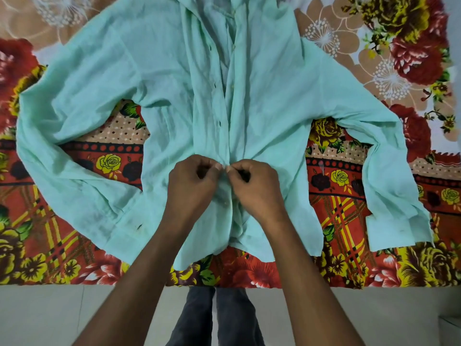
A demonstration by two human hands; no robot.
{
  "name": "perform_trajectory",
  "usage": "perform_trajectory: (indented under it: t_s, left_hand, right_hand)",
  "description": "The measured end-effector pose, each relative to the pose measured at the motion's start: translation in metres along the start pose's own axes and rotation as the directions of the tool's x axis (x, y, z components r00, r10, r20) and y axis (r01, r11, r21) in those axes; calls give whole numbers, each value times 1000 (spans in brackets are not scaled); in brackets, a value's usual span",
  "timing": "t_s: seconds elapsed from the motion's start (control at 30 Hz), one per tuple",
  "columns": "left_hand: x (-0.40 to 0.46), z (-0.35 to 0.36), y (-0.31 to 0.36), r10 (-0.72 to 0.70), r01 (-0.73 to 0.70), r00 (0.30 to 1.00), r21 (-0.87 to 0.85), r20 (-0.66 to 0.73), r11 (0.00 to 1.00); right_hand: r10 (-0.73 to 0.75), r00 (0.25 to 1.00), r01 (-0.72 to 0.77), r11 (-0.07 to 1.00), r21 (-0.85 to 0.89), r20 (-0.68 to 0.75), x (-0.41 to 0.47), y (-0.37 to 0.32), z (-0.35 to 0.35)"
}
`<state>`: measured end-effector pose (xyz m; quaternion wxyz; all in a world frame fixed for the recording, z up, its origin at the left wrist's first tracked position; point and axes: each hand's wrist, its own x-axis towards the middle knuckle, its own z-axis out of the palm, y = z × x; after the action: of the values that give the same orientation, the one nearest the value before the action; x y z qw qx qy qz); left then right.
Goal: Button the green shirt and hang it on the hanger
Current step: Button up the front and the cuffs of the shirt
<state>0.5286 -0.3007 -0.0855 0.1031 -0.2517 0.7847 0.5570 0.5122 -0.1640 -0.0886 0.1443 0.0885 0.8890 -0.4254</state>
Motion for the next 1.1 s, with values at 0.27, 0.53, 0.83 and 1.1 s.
perform_trajectory:
  t_s: [0.27,0.53,0.83,1.1]
  left_hand:
    - [41,11,27,386,-333,910,288,-150,898]
    - [60,26,22,311,-192,935,496,-171,847]
    - [65,32,26,317,-158,920,523,-229,837]
    - [65,21,25,76,-69,976,43,-204,997]
  right_hand:
    - [-206,963,198,978,-64,-174,64,-20,-11]
    - [-202,978,188,964,-188,-57,85,-12,0]
    - [-229,973,220,952,-213,-18,84,-10,-2]
    - [-271,962,253,921,-295,-20,82,-10,0]
